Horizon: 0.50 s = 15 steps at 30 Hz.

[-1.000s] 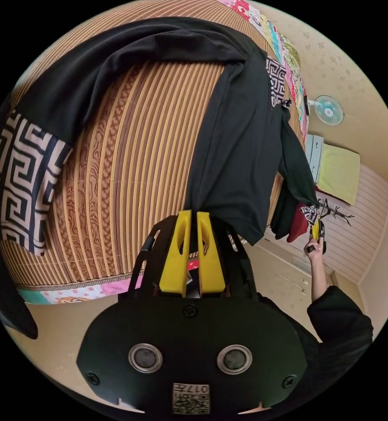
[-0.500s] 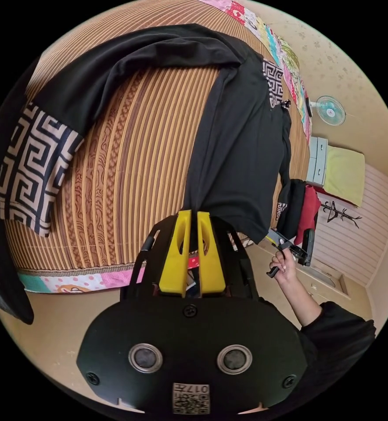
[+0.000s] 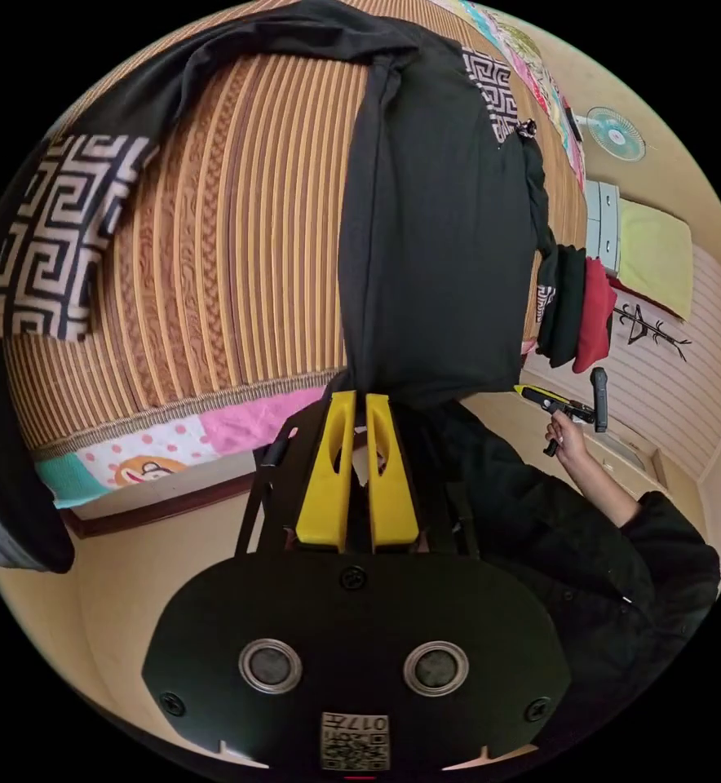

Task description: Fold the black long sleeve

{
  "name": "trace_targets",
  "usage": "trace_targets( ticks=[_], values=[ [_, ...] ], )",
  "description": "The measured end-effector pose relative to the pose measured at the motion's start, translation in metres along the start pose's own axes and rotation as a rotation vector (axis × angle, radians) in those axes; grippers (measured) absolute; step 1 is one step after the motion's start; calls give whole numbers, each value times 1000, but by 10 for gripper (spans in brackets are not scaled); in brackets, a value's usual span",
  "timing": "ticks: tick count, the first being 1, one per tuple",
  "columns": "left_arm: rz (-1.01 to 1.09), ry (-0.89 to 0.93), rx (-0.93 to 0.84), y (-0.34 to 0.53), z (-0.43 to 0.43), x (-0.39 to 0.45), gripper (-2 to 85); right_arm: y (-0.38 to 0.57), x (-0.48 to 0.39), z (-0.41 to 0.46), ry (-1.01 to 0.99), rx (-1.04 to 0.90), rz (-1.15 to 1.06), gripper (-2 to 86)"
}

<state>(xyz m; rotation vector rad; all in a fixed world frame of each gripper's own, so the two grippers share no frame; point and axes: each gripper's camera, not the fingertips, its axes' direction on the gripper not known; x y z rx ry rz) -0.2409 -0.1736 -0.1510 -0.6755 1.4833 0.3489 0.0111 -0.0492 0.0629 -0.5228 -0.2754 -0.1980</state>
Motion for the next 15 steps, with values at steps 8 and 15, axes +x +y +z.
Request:
trace_targets(
  ticks=[8,15],
  values=[
    [-225,229,93,38,10,-38,88,-1,-14,46,-21,-171,135,14],
    [-667,839,732,83,-57,-132,110,11,-18,48,-84,-104,197,11]
  ],
)
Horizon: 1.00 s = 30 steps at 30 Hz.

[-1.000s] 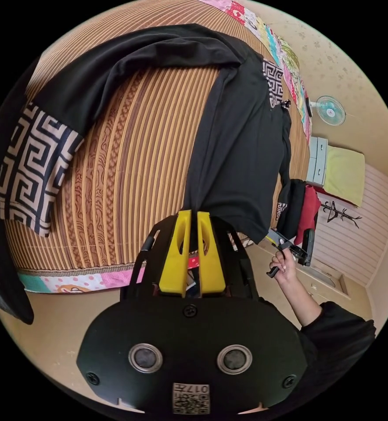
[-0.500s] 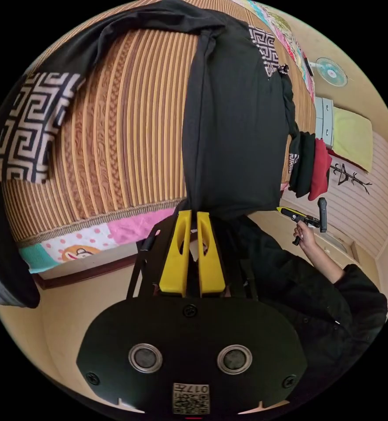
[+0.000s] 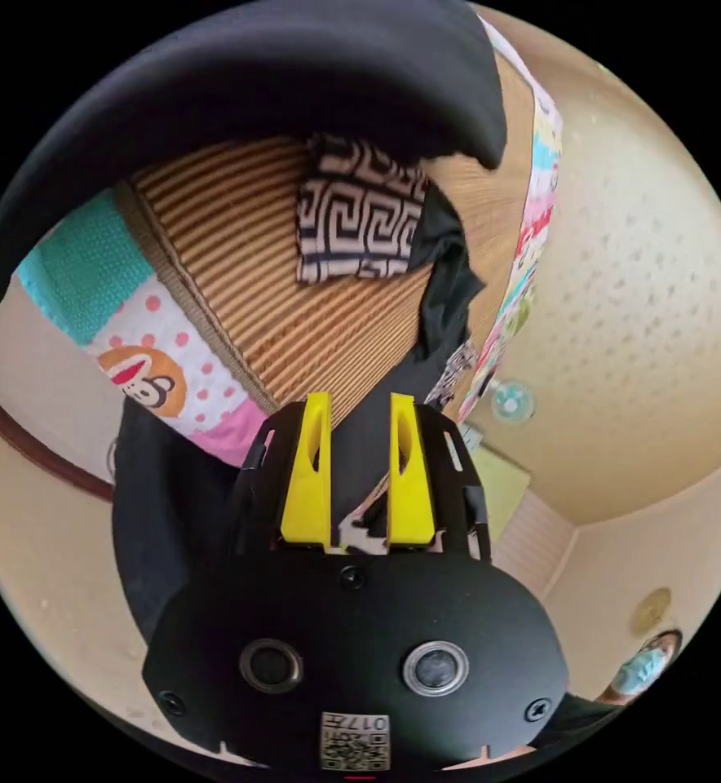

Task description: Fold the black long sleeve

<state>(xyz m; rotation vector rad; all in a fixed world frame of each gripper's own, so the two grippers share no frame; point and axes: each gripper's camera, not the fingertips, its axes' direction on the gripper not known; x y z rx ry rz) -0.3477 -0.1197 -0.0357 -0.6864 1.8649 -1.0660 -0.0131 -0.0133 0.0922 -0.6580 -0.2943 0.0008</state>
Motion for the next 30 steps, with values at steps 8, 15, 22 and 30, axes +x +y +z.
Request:
trace_targets(
  ticks=[8,15,22,30],
  values=[
    [-318,184,227,-4,26,-49,123,23,41,14,-109,51,101,5],
    [-422,317,349,35,66,-100,20,19,59,30,-75,30,91,8],
    [-210,187,304,78,56,-95,-8,-2,-41,9,36,133,-333,35],
    [248,-77,279,152,27,-25,-8,94,-287,-37,79,353,-1211,83]
  ],
)
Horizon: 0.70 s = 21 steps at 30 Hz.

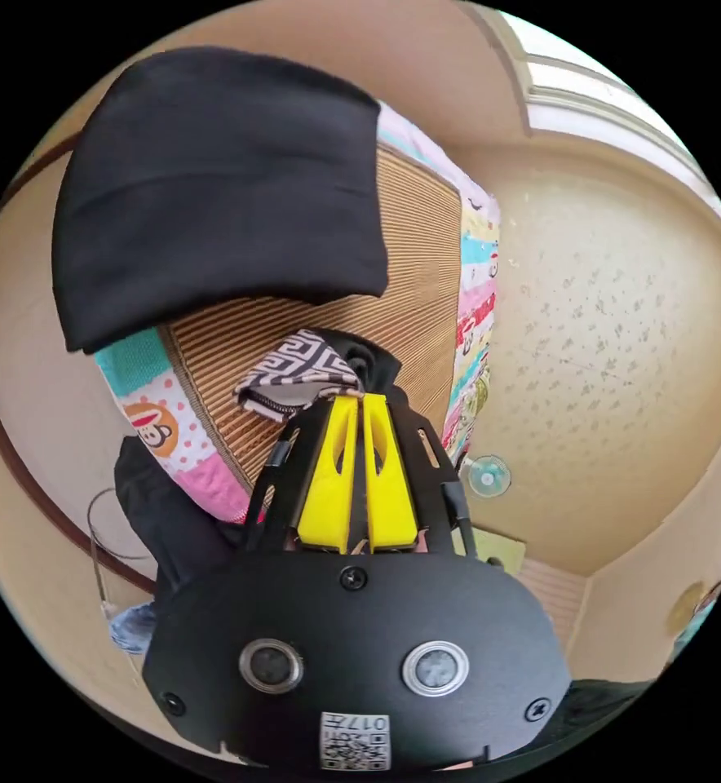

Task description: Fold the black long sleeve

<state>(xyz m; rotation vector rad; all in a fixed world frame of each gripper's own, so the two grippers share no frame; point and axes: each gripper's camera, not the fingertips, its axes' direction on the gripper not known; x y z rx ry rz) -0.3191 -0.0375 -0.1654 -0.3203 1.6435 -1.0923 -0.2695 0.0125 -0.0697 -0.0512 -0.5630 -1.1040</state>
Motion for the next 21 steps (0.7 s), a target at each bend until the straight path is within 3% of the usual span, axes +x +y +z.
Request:
trace_targets(
  ticks=[5,11,13,16,21],
  values=[
    [211,-5,23,32,-15,37,-8,-98,-139,-11,60,61,-427,116],
    [401,33,117,80,-41,53,-8,-151,-252,-11,154,45,-724,124],
    [446,-10,162,93,-54,55,-8,-160,-266,-12,176,50,-759,93],
    [465,10,231,103,-75,48,-7,-170,-262,-46,50,141,-744,35],
    [454,54,244,110,-86,30,-8,-182,-165,-128,-275,318,-445,33]
  ],
)
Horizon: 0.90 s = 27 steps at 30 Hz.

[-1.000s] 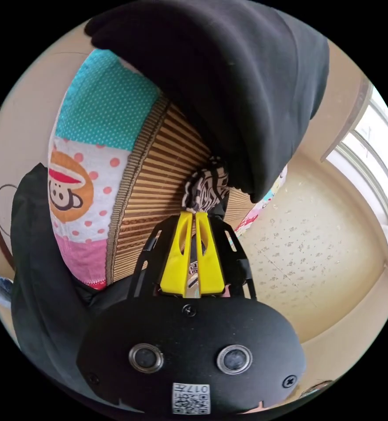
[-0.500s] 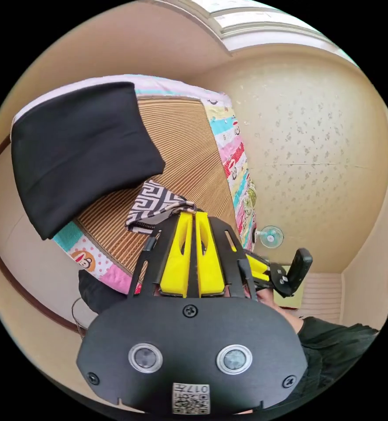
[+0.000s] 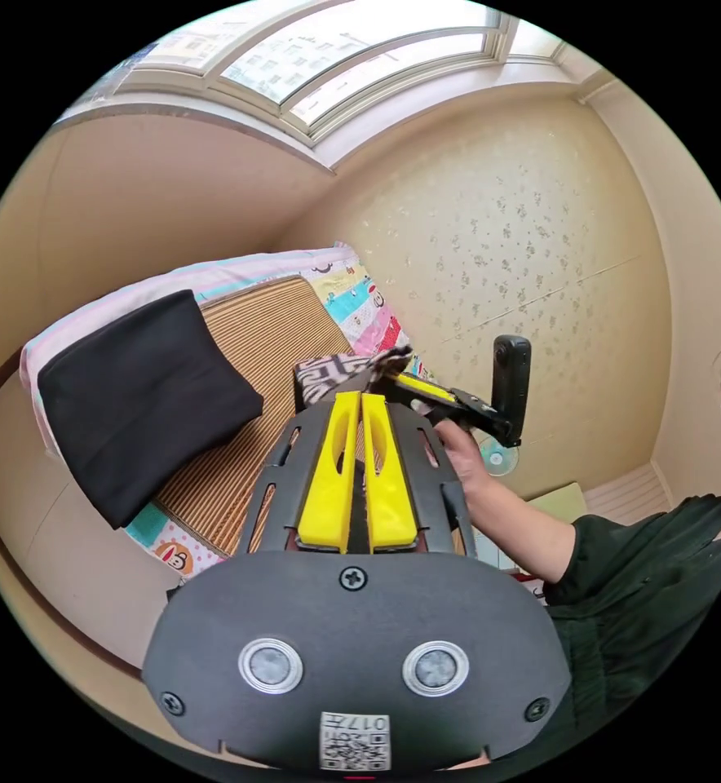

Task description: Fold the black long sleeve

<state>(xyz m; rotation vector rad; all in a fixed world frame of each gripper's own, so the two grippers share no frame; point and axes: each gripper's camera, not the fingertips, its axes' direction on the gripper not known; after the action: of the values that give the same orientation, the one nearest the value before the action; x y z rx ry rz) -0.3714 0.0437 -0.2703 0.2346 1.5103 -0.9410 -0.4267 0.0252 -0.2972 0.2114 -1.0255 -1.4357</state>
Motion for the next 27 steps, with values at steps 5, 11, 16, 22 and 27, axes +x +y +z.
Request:
trace_targets(
  ticks=[5,11,16,22,27],
  values=[
    [-13,-37,-131,18,39,-17,-2,77,117,-145,-313,445,266,38],
    [-22,49,-306,31,125,-20,43,267,212,-249,-388,960,580,34],
    [59,44,-467,31,222,-14,57,420,241,-253,-297,1088,913,23],
    [91,-29,-594,12,344,-37,80,549,242,-221,-224,1039,1406,11],
    [84,-149,-718,6,434,-63,105,546,232,-228,-234,959,1464,24]
  ],
)
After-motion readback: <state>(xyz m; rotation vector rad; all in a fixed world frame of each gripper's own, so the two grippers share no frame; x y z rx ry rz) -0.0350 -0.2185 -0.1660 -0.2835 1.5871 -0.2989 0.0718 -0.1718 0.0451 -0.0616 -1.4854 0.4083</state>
